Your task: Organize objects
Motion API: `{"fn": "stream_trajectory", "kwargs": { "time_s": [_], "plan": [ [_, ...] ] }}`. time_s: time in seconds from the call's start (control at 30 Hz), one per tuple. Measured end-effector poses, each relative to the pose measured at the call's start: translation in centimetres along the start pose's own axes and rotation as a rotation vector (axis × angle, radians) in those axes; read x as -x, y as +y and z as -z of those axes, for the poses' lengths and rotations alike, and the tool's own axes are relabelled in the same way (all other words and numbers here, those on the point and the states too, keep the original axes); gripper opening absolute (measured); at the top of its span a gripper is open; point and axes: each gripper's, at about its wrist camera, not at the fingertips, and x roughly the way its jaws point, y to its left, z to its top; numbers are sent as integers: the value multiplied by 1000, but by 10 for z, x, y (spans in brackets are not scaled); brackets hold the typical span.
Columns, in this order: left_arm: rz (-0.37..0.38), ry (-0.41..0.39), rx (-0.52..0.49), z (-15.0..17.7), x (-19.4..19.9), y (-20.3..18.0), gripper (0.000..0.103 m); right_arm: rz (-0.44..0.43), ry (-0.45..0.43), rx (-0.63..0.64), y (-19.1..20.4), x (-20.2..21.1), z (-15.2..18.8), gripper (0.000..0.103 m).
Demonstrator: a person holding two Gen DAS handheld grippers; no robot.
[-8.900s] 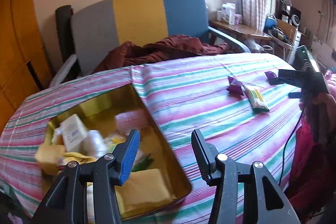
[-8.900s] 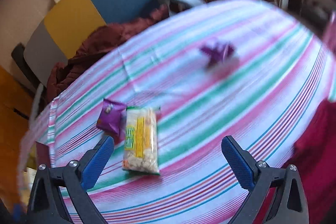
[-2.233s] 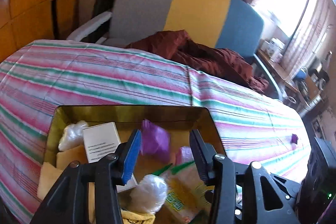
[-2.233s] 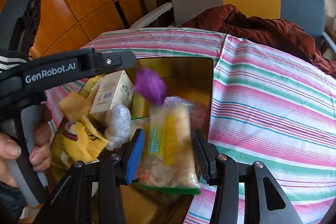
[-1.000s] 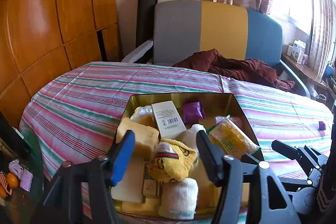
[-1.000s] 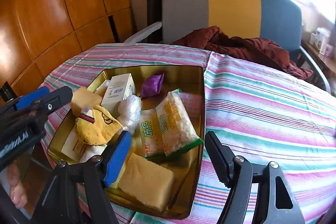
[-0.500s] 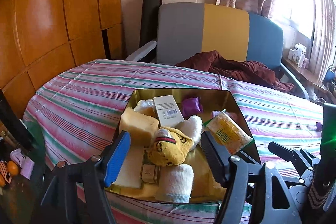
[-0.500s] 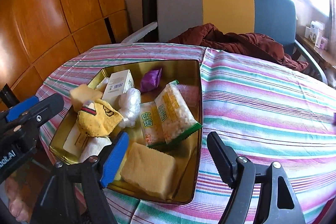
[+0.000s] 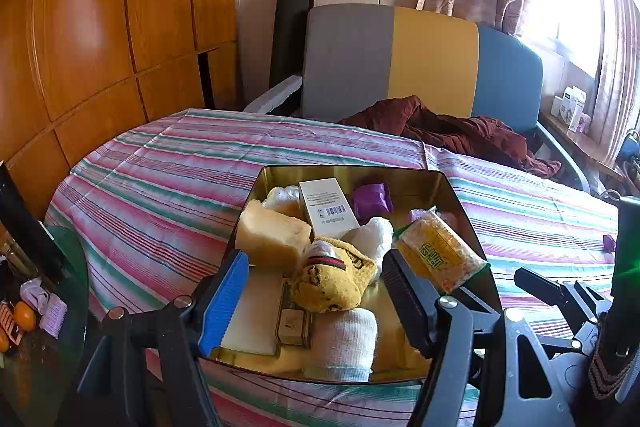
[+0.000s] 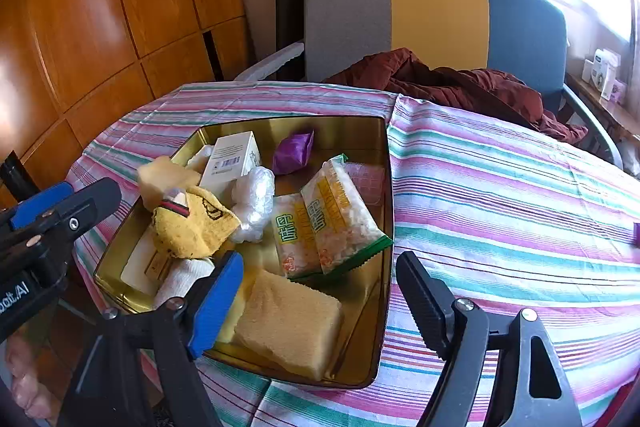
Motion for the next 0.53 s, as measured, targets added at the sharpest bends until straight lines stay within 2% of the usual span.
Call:
{"fn": "stream_trajectory", "kwargs": {
  "time_s": [0.53],
  "plan": [
    [-8,-33,7,0,3,6,70,1,0,5,2,-1,1,80]
  ]
}}
